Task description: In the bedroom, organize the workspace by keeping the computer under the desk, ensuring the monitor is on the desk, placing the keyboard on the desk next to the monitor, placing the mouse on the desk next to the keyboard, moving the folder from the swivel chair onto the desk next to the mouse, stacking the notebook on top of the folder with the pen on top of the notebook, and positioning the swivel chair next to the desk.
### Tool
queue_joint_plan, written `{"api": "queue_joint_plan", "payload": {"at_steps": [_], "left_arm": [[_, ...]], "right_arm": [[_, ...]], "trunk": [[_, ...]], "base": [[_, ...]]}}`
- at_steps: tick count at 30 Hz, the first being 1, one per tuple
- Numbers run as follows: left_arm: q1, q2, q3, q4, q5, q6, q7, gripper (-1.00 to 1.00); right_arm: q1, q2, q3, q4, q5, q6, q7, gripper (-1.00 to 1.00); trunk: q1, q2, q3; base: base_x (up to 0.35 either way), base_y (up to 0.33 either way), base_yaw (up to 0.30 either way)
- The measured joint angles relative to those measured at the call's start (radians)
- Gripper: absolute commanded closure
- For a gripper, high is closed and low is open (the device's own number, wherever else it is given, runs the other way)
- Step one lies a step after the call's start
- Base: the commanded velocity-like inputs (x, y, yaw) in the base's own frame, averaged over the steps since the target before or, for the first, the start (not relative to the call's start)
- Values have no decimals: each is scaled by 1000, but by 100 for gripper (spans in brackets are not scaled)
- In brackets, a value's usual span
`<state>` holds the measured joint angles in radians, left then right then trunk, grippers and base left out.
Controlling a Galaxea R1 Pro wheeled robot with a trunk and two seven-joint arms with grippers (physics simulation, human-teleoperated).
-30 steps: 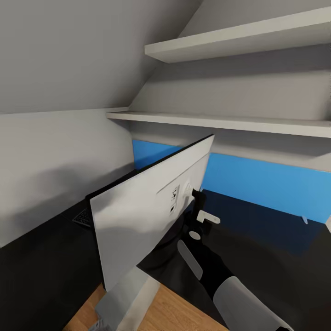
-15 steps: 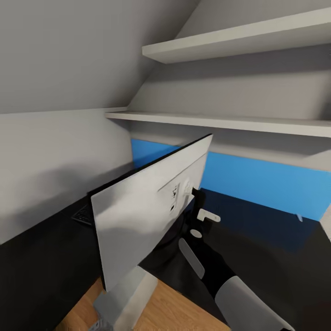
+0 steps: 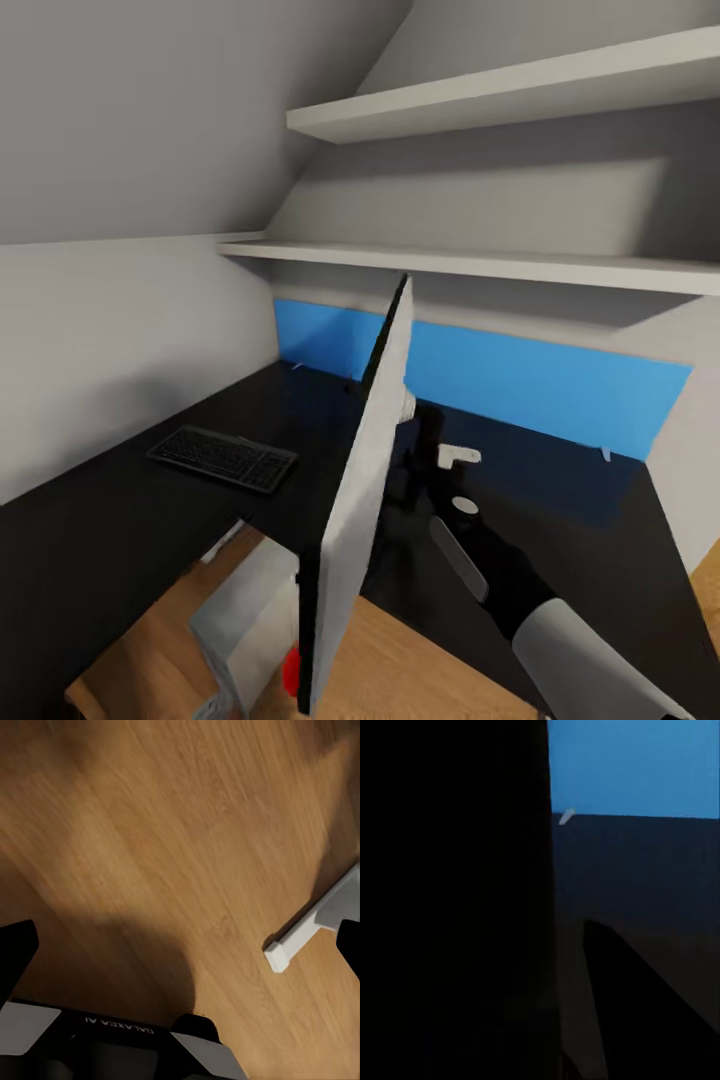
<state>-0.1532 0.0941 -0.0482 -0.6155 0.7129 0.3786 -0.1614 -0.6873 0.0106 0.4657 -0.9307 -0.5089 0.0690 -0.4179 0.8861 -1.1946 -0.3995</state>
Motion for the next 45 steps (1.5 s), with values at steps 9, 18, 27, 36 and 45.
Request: {"api": "queue_joint_plan", "payload": {"at_steps": [9, 18, 27, 36, 45], "left_arm": [[0, 0, 2, 0, 1, 0, -1, -100], [0, 1, 6, 0, 7, 0, -2, -100], [0, 2, 9, 0, 7, -1, -3, -100], [0, 8, 11, 3, 6, -1, -4, -100], [4, 17, 40, 4, 6, -3, -3, -100]], "right_arm": [[0, -52, -7, -41, 18, 66, 163, 100], [18, -58, -7, -82, 16, 72, 175, 100], [20, -59, -9, -90, 17, 92, 177, 100], [20, -60, -15, -115, 19, 168, 178, 100], [22, -67, -9, -138, 19, 174, 179, 100]], "trunk": [[0, 0, 0], [0, 0, 0], [0, 0, 0], [0, 0, 6], [0, 0, 13]], "base": [[-254, -233, 0], [-215, -188, 0], [-33, -27, -28], [-3, -2, -221], [0, 0, -263]]}}
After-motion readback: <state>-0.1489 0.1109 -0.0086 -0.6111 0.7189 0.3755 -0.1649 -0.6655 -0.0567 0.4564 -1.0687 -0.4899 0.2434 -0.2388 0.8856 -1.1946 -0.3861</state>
